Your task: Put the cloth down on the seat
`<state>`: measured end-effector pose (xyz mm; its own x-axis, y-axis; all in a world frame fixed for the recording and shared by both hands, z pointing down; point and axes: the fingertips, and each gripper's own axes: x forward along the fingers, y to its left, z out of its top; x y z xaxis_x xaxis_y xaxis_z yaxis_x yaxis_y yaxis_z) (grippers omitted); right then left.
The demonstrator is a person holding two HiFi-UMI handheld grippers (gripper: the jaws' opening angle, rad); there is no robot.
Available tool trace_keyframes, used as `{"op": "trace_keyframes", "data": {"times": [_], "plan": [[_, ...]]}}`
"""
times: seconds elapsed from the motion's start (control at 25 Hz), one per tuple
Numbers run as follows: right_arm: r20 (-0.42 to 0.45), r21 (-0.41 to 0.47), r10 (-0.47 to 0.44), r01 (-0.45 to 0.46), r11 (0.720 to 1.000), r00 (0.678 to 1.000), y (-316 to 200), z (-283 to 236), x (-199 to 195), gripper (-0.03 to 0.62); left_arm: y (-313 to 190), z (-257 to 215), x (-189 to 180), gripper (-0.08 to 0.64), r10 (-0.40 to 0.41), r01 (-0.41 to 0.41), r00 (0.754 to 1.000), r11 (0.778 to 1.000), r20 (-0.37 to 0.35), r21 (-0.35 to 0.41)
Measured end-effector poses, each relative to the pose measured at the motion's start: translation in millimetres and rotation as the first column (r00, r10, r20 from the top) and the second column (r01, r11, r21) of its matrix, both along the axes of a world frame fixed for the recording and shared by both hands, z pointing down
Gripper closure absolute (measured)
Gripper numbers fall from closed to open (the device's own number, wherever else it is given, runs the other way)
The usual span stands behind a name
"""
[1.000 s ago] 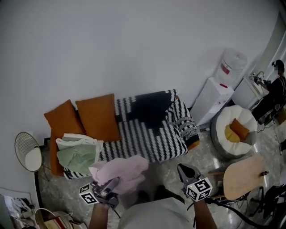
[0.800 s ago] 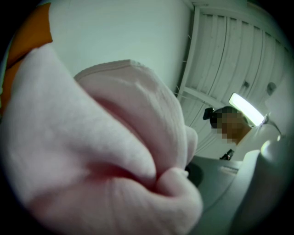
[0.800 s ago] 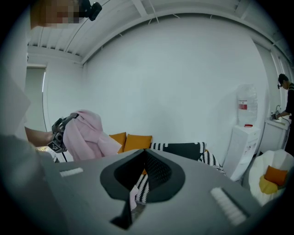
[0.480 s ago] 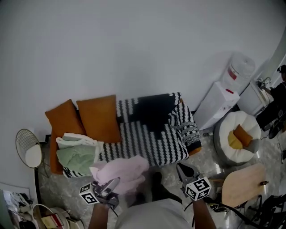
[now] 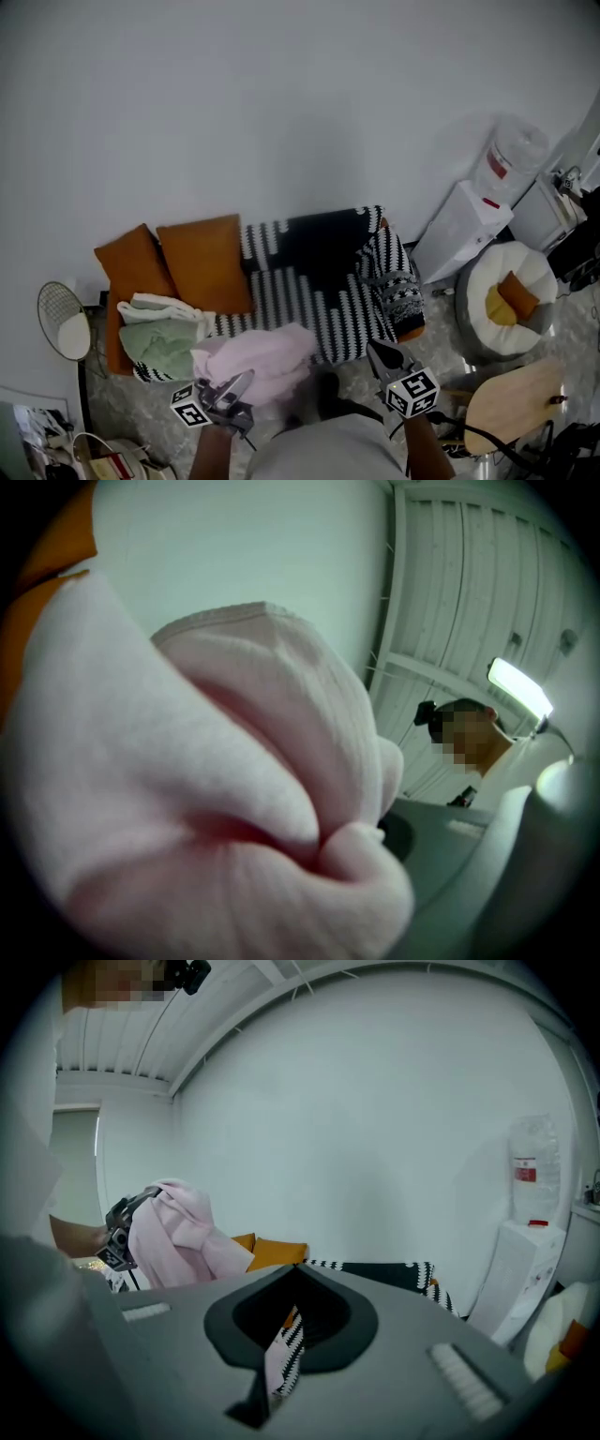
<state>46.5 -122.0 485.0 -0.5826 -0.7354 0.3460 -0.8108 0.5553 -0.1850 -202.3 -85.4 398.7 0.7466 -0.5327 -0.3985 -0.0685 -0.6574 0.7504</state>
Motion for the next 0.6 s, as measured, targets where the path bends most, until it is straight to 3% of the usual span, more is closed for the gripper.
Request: {"op": "trace_keyframes", "data": {"times": [0.6], "plan": [[0.004, -0.103, -0.007, 0.007, 0.995, 1.000, -91, 47, 98, 0.589, -146, 10, 132, 0.454, 0.089, -0.089, 0.995, 0.996, 0.046, 0.009]]}}
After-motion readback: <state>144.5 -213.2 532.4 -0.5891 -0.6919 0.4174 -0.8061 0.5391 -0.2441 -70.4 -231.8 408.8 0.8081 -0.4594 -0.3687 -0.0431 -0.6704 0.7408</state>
